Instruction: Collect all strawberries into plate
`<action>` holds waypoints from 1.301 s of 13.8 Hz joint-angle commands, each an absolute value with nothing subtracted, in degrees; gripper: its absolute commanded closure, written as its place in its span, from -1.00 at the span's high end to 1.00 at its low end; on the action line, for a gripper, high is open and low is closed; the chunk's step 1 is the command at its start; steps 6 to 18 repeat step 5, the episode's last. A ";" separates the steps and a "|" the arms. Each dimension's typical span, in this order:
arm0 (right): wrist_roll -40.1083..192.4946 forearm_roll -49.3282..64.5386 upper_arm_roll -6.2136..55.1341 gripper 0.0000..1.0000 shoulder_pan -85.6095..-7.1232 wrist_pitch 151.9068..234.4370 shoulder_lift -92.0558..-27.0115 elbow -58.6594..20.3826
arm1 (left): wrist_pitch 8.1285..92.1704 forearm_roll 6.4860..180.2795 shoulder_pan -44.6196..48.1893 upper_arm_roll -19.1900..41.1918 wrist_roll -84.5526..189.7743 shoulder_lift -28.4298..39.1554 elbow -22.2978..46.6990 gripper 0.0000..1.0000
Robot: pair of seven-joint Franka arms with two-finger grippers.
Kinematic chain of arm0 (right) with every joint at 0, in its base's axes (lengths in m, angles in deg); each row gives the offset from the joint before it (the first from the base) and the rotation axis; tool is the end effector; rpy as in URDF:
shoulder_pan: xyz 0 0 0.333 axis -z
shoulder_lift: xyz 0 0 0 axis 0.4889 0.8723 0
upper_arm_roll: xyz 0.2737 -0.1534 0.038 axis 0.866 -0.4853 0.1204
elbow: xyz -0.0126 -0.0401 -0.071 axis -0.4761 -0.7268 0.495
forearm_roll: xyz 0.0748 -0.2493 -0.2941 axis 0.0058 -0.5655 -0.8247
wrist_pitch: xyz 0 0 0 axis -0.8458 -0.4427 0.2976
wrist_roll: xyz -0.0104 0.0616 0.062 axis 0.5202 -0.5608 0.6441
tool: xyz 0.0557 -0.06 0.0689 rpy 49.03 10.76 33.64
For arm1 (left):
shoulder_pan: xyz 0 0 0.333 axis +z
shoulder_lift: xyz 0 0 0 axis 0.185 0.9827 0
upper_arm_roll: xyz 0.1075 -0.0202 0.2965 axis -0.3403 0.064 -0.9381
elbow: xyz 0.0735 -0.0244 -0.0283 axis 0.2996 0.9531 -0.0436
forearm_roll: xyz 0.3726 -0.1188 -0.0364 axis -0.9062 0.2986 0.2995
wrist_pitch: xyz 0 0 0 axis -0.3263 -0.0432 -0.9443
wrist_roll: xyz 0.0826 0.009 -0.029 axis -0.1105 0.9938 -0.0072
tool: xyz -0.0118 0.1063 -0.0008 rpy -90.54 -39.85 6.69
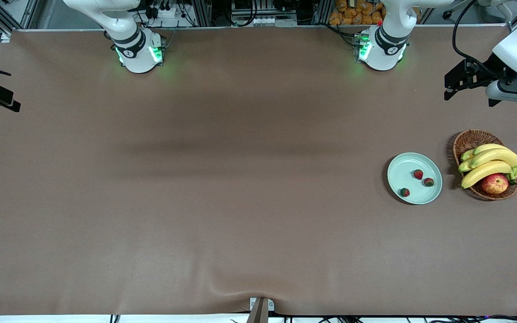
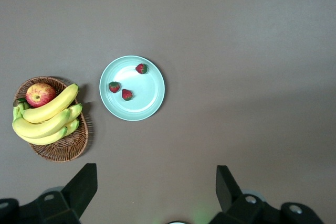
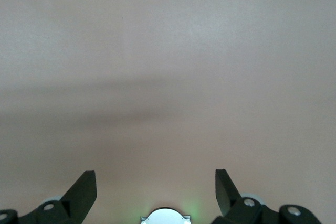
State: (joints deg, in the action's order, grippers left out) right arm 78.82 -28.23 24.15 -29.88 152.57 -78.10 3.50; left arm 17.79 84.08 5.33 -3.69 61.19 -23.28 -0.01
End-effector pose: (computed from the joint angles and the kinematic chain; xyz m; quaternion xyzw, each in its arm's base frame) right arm 0.5501 -0.0440 0.6658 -0.9982 0.0219 0.0547 0.0086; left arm 0.5216 -0.0819 0.6665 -0.9954 0.0956 -0.0023 0.0042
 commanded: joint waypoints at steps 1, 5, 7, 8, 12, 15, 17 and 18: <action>79.82 -28.89 24.28 1.00 -29.71 151.56 -77.99 4.39 | 16.92 84.39 5.47 -3.72 61.17 -24.30 0.03 1.00; 79.91 -28.89 24.37 1.00 -29.71 151.38 -77.99 4.39 | 16.92 84.39 5.47 -3.72 61.17 -24.30 0.03 1.00; 79.91 -28.89 24.37 1.00 -29.71 151.38 -77.99 4.39 | 16.92 84.39 5.47 -3.72 61.17 -24.30 0.03 1.00; 79.91 -28.89 24.37 1.00 -29.71 151.38 -77.99 4.39 | 16.92 84.39 5.47 -3.72 61.17 -24.30 0.03 1.00; 79.91 -28.89 24.37 1.00 -29.71 151.38 -77.99 4.39 | 16.92 84.39 5.47 -3.72 61.17 -24.30 0.03 1.00; 79.91 -28.89 24.37 1.00 -29.71 151.38 -77.99 4.39 | 16.92 84.39 5.47 -3.72 61.17 -24.30 0.03 1.00; 79.91 -28.89 24.37 1.00 -29.71 151.38 -77.99 4.39 | 16.92 84.39 5.47 -3.72 61.17 -24.30 0.03 1.00; 79.91 -28.89 24.37 1.00 -29.71 151.38 -77.99 4.39 | 16.92 84.39 5.47 -3.72 61.17 -24.30 0.03 1.00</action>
